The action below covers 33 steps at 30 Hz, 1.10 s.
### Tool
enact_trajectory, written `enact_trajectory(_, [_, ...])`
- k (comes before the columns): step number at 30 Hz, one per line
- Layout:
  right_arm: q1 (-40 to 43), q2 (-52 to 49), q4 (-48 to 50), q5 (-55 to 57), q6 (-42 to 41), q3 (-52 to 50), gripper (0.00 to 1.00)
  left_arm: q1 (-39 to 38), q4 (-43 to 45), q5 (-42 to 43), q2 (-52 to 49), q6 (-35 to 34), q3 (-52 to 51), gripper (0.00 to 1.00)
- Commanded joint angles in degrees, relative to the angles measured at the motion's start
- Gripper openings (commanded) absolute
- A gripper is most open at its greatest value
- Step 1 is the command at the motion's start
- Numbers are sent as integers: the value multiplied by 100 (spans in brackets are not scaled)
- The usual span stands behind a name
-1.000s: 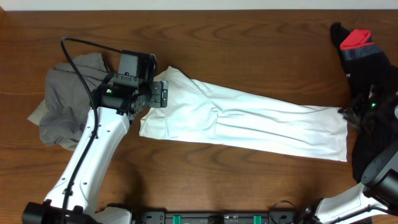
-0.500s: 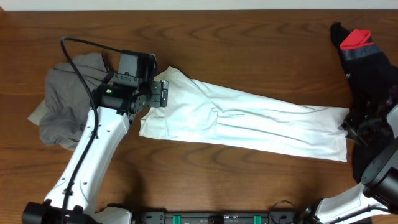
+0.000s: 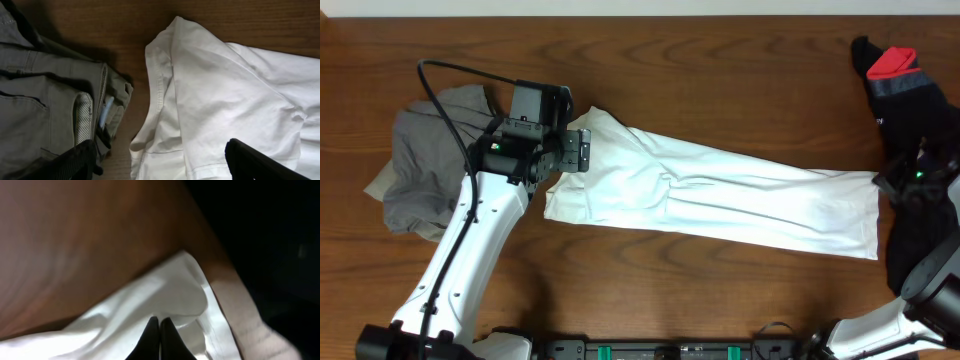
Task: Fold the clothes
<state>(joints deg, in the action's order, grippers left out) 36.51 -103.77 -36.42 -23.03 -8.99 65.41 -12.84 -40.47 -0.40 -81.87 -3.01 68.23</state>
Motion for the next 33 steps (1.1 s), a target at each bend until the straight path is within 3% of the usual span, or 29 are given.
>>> enact_trajectory(1, [33,240,37,-197,501,140,1,28,20,-22,7,-50,79,84])
enact_trajectory(10, [33,240,-391,101,487,138,5,28,44,-22,7,-50,79,84])
enact_trajectory(15, [33,240,-1036,1180,-105,138,56,28,46,-22,7,-50,79,84])
enact_trajectory(17, [33,240,-1200,1421,-173,138,67,28,46,-22,7,-50,79,84])
enact_trajectory(20, [33,240,-1228,1471,-166,125,76,28,46,-22,7,-50,79,84])
enact_trajectory(25, [31,238,-1167,1766,-101,114,78,28,44,-22,7,-50,79,84])
enact_trajectory(31, [15,238,-702,946,468,-199,63,28,46,-22,7,-48,79,84])
enact_trajectory(33, [-7,238,-570,922,575,-310,61,28,44,-22,7,-48,79,84])
